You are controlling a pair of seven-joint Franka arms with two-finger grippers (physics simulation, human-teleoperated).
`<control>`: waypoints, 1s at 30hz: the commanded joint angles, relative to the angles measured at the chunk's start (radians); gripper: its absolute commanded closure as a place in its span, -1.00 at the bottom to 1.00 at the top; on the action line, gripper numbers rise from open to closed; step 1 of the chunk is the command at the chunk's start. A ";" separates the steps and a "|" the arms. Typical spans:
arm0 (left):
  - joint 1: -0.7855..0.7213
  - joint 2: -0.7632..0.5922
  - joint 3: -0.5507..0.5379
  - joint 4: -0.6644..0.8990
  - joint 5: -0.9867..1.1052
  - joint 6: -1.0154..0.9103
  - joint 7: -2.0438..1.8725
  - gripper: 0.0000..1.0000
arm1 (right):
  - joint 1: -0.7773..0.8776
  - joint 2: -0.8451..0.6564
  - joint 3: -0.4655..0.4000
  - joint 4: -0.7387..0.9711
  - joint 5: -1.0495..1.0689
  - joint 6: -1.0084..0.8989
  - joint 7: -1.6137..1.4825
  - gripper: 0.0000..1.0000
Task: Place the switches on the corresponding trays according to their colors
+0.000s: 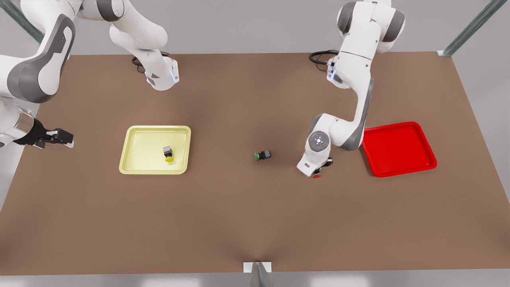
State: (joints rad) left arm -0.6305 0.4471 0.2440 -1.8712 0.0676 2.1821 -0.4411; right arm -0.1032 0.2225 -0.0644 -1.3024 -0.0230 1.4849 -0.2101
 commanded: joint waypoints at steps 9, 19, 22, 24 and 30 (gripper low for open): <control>0.077 -0.064 0.386 -0.206 -0.037 -0.002 0.644 -0.06 | -0.004 0.000 0.000 0.002 0.000 0.000 0.002 -1.00; 0.167 0.030 0.405 -0.192 -0.034 0.002 0.780 -1.00 | -0.003 0.000 0.000 0.000 0.000 0.000 0.000 -1.00; 0.163 -0.021 0.393 -0.051 -0.061 -0.129 0.749 -1.00 | 0.002 0.000 0.000 0.000 0.000 0.000 0.002 -1.00; 0.150 -0.005 0.345 0.174 -0.210 -0.278 0.656 -1.00 | -0.001 0.000 0.000 0.000 0.000 0.000 0.000 -1.00; 0.437 -0.108 -0.201 0.535 0.003 -0.484 0.423 -1.00 | -0.001 0.000 0.000 0.000 0.000 0.000 0.000 -1.00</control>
State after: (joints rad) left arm -0.1483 0.3156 -0.0220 -1.3373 -0.0207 1.6942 -0.0184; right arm -0.1048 0.2225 -0.0644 -1.3024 -0.0230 1.4849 -0.2101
